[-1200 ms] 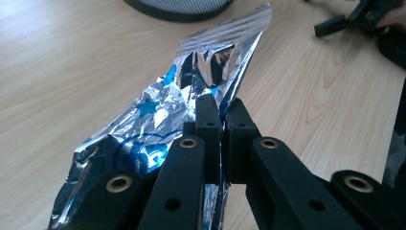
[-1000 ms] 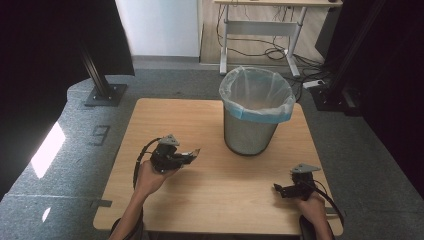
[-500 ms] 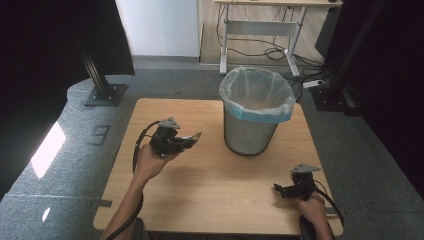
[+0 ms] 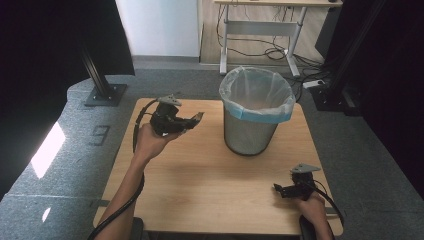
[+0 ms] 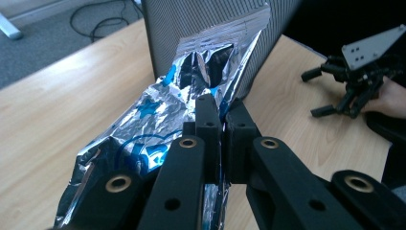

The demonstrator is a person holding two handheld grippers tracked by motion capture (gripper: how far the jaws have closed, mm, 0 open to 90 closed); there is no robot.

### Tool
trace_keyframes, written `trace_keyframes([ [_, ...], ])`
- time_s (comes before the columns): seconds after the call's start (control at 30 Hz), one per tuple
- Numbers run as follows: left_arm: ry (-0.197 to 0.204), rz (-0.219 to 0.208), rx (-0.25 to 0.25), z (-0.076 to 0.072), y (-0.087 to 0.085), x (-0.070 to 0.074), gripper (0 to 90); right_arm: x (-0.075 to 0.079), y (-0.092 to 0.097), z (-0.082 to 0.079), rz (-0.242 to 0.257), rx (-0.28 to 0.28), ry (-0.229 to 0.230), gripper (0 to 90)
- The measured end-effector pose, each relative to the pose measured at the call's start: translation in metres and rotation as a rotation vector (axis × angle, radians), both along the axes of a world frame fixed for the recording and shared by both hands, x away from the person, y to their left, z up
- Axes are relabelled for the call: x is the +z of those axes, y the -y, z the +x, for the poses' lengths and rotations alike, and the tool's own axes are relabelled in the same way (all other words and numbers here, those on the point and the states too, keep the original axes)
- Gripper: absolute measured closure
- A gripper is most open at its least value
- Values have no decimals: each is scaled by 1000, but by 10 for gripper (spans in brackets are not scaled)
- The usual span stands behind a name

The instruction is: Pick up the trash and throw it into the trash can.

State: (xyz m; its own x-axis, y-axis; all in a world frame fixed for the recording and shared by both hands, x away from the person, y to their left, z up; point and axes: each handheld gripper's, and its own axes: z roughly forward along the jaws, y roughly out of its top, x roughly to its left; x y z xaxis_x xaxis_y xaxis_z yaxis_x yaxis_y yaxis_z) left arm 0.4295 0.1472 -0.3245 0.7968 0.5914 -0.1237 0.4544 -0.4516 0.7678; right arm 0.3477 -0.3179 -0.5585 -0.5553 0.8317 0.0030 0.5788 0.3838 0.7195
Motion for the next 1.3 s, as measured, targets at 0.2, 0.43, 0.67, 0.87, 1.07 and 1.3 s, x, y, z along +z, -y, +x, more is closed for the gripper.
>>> trace_keyframes([
  [0.2,9,-19,2,9,2,19,866,0,0,0,0,0,0,0],
  [0.43,32,-19,-3,21,11,45,866,0,0,0,1,0,0,0],
  [0.67,55,-13,-11,32,29,69,866,0,0,0,1,0,0,0],
  [0.87,70,-17,-23,41,47,84,865,0,0,0,0,0,0,0],
  [1.07,80,-23,-30,53,66,93,865,0,0,0,1,0,0,0],
  [1.3,84,-33,-43,66,90,98,863,0,0,0,0,2,0,0],
])
